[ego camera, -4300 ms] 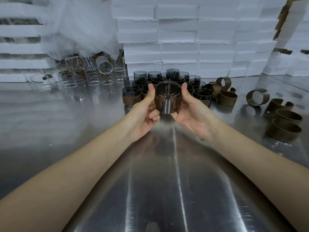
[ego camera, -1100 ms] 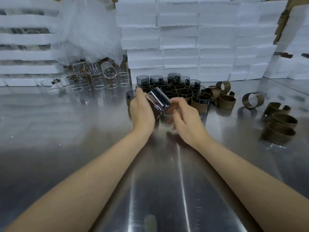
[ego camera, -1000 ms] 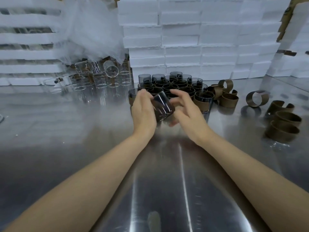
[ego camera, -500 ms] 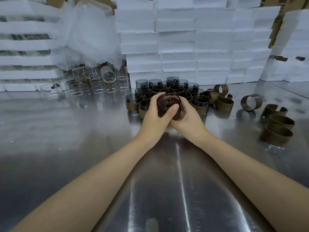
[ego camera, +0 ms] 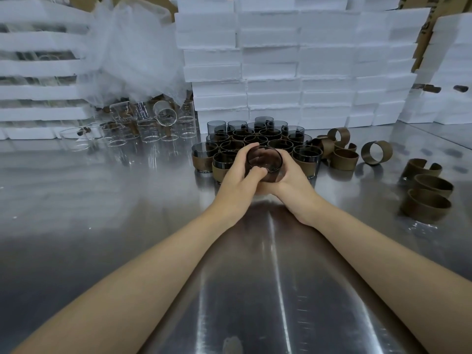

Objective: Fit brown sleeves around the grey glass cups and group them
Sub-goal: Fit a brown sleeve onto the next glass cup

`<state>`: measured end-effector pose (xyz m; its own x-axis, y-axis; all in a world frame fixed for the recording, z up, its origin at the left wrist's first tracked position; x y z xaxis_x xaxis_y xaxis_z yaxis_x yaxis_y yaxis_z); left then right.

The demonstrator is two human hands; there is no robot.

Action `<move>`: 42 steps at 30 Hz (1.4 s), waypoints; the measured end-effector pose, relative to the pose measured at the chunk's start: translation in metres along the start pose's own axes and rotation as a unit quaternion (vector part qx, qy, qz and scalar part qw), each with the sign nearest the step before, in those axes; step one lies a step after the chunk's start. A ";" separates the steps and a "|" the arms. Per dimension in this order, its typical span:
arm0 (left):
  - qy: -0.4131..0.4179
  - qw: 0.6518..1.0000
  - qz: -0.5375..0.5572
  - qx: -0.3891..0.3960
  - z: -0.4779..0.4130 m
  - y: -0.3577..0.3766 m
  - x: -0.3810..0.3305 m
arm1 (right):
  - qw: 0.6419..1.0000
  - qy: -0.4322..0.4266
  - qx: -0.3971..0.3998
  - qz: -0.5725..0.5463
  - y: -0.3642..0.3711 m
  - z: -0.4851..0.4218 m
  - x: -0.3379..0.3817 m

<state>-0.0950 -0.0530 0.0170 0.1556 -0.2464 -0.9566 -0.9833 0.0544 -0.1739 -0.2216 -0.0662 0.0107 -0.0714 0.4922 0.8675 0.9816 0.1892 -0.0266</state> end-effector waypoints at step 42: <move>-0.019 0.993 0.117 0.019 -0.005 -0.003 0.006 | 0.991 -0.030 0.036 0.128 0.001 0.000 0.010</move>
<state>-0.0917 -0.0595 0.0127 -0.0733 -0.1861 -0.9798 -0.9886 0.1430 0.0468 -0.2219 -0.0608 0.0196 0.1652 0.5806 0.7973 0.9539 0.1113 -0.2787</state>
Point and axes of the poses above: each hand's wrist, its own z-axis away from the middle knuckle, its own y-axis out of the palm, x = y × z, the point moved 2 cm from there along -z, towards the middle knuckle, and after that the axes turned 9 degrees about -y, right-handed, at the moved point
